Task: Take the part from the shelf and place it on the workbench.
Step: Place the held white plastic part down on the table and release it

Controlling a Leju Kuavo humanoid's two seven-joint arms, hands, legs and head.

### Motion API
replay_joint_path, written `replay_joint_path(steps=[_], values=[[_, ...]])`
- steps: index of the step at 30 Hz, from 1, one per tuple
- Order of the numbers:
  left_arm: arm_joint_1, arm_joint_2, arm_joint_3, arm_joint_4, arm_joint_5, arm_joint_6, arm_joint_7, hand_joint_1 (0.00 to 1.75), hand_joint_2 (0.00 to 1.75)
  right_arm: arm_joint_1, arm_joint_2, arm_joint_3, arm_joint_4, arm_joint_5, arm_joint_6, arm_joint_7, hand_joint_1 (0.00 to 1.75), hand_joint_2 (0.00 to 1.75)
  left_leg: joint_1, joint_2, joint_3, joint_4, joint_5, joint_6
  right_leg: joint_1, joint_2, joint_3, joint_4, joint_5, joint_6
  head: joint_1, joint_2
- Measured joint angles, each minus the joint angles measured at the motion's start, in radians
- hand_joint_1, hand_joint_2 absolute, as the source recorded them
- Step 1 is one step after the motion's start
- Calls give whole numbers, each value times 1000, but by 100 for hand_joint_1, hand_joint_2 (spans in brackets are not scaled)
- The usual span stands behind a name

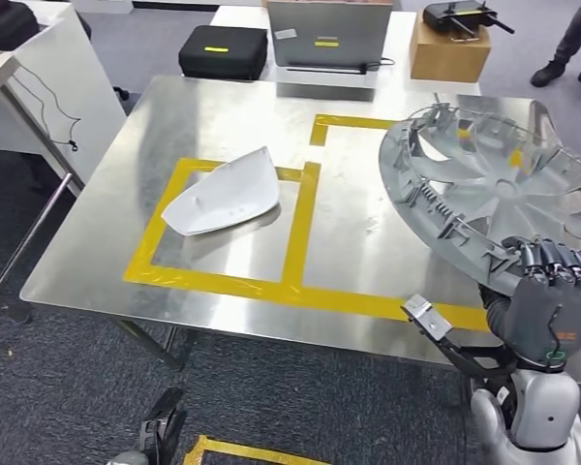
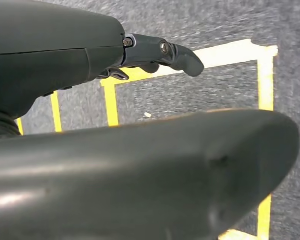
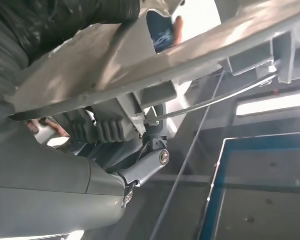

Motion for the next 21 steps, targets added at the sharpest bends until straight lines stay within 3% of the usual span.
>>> replay_joint_path(steps=[3, 5, 7, 9, 11, 13, 15, 17, 19, 21], values=[[1, 0, 0, 0, 0, 0, 0, 0, 0, -2, 0, -2, 3, 0, 0, 1, 175, 175, 8, -92, -62, 147, -82, -6, -3, 40, 2, -1, 3, -16, -7, 0], [5, 0, 0, 1, -1, 0, 0, 0, 0, -1, 1, -2, 5, 0, 0, 0, 175, 175, 8, -107, -116, 255, -123, -5, -1, 66, 2, -1, 3, -20, -9, 0], [7, 0, 0, 2, -1, 0, 0, 0, 0, -1, 1, -2, 6, 0, 0, 0, 175, 175, 7, -111, -136, 280, -109, 1, 2, 94, 3, -1, 3, -20, -9, 0], [6, 0, 0, 2, -1, 0, 0, 0, 0, -1, 1, -2, 7, 0, 0, 0, 175, 175, 3, -128, -106, 192, -37, 16, 5, 127, 7, -1, 3, -20, -9, 0], [6, 3, 0, 2, -1, 0, 0, 0, 0, -1, 1, -2, 8, 0, 0, 0, 175, 175, 4, -190, -55, 64, 24, 35, 4, 156, 6, 0, 4, -17, -6, 0], [6, 6, -1, 3, -1, 0, 1, 0, 0, -1, 1, -3, 10, 0, 0, 0, 175, 175, 3, -229, -32, 9, 35, 43, -4, 182, -3, 0, 9, -6, -8, 0], [4, 4, 0, 3, -1, 0, 2, 0, 0, 1, 1, -3, 10, 0, 0, 0, 175, 175, 2, -207, -25, -7, 38, 42, -10, 201, -12, -5, 14, 8, -13, 0], [1, 2, 0, 3, -1, 1, 2, 0, 0, 1, 0, -4, 11, 0, 0, 0, 175, 175, 6, -176, -14, -26, 45, 43, -5, 152, -29, 18, -4, 19, -8, 0], [1, 1, 0, 3, -1, 1, 2, 0, 0, -1, 1, -2, 12, 0, 0, 0, 175, 175, 8, -143, -9, -34, 48, 46, -1, 77, -79, 116, -58, 29, -2, 0], [4, 0, 0, 4, -1, 1, 2, 0, 0, -1, 2, -1, 13, 0, 0, -1, 175, 175, 8, -110, -9, -34, 46, 47, -6, 53, -135, 230, -100, 39, 0, 0]])
